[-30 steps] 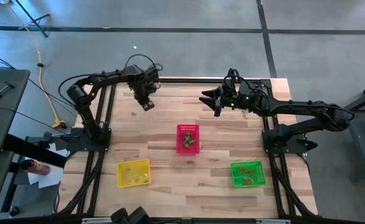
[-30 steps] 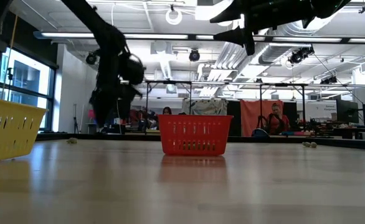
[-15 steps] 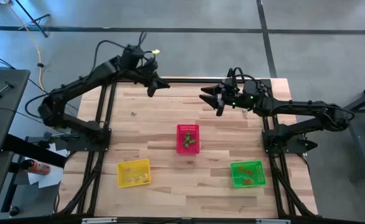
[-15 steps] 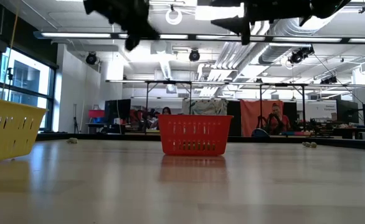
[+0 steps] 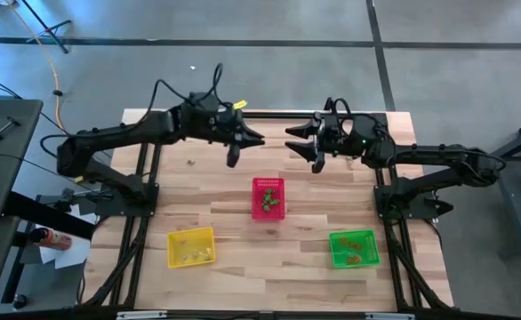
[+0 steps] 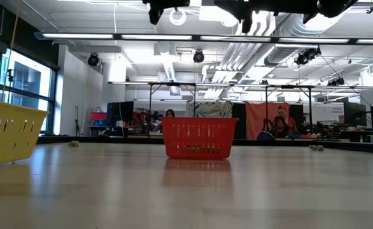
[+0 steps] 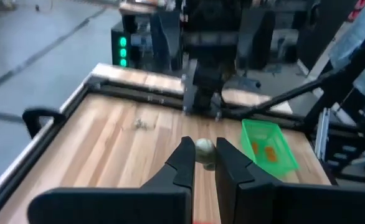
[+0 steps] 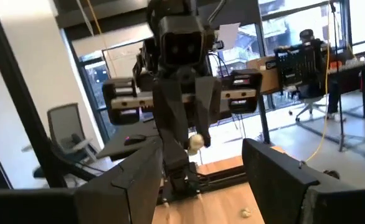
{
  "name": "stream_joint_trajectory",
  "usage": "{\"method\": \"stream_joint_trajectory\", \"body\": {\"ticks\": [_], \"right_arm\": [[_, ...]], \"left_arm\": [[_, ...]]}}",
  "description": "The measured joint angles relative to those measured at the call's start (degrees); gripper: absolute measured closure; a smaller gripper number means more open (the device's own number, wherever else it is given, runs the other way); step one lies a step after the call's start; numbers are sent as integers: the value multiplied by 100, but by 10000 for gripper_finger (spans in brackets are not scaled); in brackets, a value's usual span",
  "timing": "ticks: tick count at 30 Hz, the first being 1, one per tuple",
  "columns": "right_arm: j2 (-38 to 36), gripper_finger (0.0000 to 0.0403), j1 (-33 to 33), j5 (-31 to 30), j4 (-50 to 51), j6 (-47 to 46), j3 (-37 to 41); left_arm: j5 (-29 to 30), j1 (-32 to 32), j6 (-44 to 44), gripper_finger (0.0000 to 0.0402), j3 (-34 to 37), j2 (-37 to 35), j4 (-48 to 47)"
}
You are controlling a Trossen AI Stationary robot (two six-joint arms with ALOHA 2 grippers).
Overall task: Sort Halloween decoration
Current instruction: Put the white skull toy into the yellow bin
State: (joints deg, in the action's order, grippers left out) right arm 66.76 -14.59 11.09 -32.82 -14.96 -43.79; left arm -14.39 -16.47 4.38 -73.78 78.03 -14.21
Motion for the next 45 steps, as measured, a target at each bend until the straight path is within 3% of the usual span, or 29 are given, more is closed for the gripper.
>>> {"method": "stream_joint_trajectory", "body": {"ticks": [8, 22, 25, 29, 33, 37, 39, 45], "right_arm": [[0, 187, 13, 0, 2, 304, 2], [0, 187, 13, -2, 42, 304, 2], [0, 187, 13, -2, 42, 304, 2], [0, 187, 13, -49, 62, 304, 2], [0, 187, 13, -187, 88, 304, 2], [0, 187, 13, -190, 90, 306, 2], [0, 187, 13, -190, 95, 306, 2], [0, 187, -2, -193, 403, 312, 2]], "left_arm": [[8, -17, 96, 392, -2, 97, 533], [-149, -17, 242, 392, -4, 75, 413], [-690, 38, 403, 392, -7, -24, -174], [-1482, 283, 839, 392, -9, -221, -1933], [-1356, 900, 1485, 392, -9, -305, -4225], [-265, 1918, 2557, 392, -1, -305, -5682], [24, 2463, 3308, 392, 118, -315, -5669], [-7, 3965, 5657, 392, 1086, -327, -4376]]}}
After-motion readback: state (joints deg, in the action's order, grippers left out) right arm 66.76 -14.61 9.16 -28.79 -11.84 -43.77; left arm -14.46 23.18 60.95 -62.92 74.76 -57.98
